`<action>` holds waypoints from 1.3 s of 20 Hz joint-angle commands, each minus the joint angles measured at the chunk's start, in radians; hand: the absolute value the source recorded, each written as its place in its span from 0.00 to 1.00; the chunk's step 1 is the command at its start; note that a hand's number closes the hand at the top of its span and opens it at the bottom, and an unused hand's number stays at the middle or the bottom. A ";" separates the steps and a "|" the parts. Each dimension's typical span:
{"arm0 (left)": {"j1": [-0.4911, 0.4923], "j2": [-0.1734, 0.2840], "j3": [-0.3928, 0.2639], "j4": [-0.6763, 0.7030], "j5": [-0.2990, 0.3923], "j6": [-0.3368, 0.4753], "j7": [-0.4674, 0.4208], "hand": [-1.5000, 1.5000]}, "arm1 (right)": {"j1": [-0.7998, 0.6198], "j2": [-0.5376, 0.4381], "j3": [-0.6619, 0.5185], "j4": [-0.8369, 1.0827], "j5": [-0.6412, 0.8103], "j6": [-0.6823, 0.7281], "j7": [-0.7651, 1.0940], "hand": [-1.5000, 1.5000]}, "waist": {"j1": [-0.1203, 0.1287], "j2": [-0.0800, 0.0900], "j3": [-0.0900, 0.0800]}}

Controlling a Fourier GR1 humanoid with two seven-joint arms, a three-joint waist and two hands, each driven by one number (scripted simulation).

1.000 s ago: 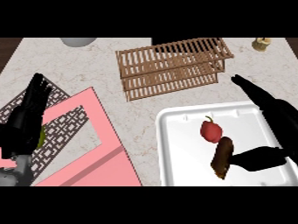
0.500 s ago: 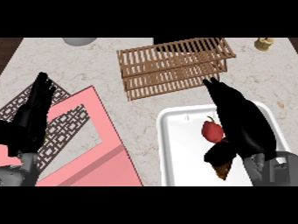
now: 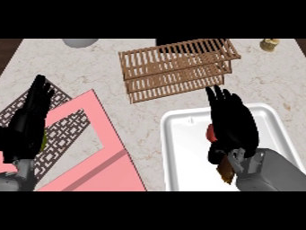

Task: Pick the bell pepper from the tray and place it in the tiered shelf

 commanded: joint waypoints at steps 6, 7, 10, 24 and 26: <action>0.018 -0.025 0.026 0.008 -0.024 -0.040 -0.016 0.50 | 0.081 0.084 -0.046 0.058 0.131 0.022 0.020 0.00 | -0.004 0.001 0.001; 0.057 -0.021 0.023 -0.075 -0.029 -0.024 0.023 0.50 | 0.088 0.102 -0.048 0.070 0.141 0.027 0.019 0.00 | -0.001 0.000 0.001; 0.031 -0.025 0.045 -0.048 -0.039 -0.044 0.034 0.50 | 0.150 0.096 -0.072 0.062 0.177 0.034 -0.038 0.00 | -0.005 0.000 0.001; -0.047 -0.102 0.081 0.003 -0.112 -0.074 0.068 0.50 | 0.233 0.187 -0.179 0.202 0.334 -0.062 -0.273 0.00 | -0.008 0.001 0.001; 0.049 -0.113 0.098 -0.012 -0.098 -0.118 -0.006 0.50 | 0.212 0.162 -0.249 0.170 0.320 0.006 -0.312 0.00 | -0.005 0.000 0.001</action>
